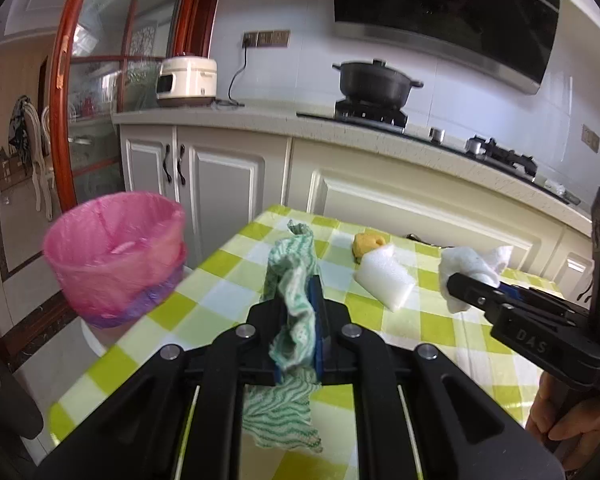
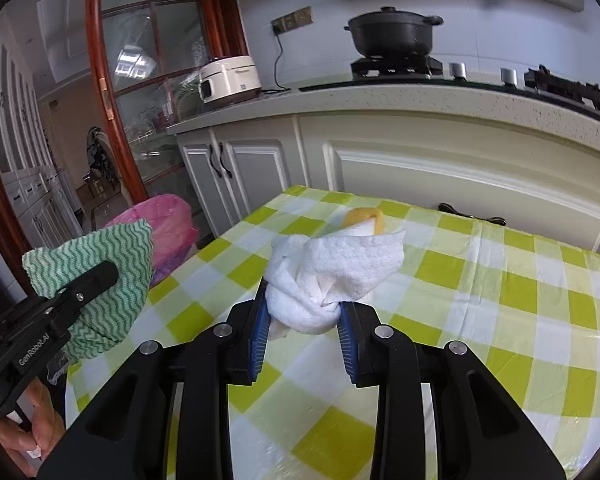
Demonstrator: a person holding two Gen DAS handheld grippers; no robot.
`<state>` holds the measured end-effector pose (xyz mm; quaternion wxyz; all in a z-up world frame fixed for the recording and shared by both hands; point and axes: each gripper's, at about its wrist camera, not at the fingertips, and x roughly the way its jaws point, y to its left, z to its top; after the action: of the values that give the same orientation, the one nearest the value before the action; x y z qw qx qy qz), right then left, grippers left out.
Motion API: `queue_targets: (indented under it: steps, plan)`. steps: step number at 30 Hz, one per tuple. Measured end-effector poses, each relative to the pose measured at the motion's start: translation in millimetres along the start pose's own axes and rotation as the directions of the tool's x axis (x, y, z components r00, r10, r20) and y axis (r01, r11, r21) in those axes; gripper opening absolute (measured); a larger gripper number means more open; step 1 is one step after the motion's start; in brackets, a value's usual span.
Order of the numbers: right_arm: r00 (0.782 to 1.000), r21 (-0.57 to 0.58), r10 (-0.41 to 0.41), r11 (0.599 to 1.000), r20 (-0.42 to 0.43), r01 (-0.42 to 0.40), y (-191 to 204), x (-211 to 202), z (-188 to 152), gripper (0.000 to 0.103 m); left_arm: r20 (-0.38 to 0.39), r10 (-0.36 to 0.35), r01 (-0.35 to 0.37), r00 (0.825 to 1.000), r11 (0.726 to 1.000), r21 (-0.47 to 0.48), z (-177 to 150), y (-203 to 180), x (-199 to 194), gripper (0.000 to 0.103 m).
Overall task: Collect trash
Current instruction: 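Carry the tissue and green cloth to the pink bin and release both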
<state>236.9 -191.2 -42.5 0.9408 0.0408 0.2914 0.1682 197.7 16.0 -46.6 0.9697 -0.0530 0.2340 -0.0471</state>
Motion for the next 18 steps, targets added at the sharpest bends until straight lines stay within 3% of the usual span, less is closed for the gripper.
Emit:
queue_targets:
  steps: [10,18]
  plan:
    - [0.998,-0.087,0.048,0.995,0.051,-0.043,61.7,-48.0,-2.4,0.031,0.092,0.016,-0.017,0.996,1.0,0.006,-6.3,22.2,-77.0,0.011]
    - [0.994,-0.155,0.095,0.984,0.06,-0.085,99.8,-54.5,5.7,0.031,0.134,0.051,-0.049,0.99,0.999,-0.019,-2.7,45.2,-106.7,0.011]
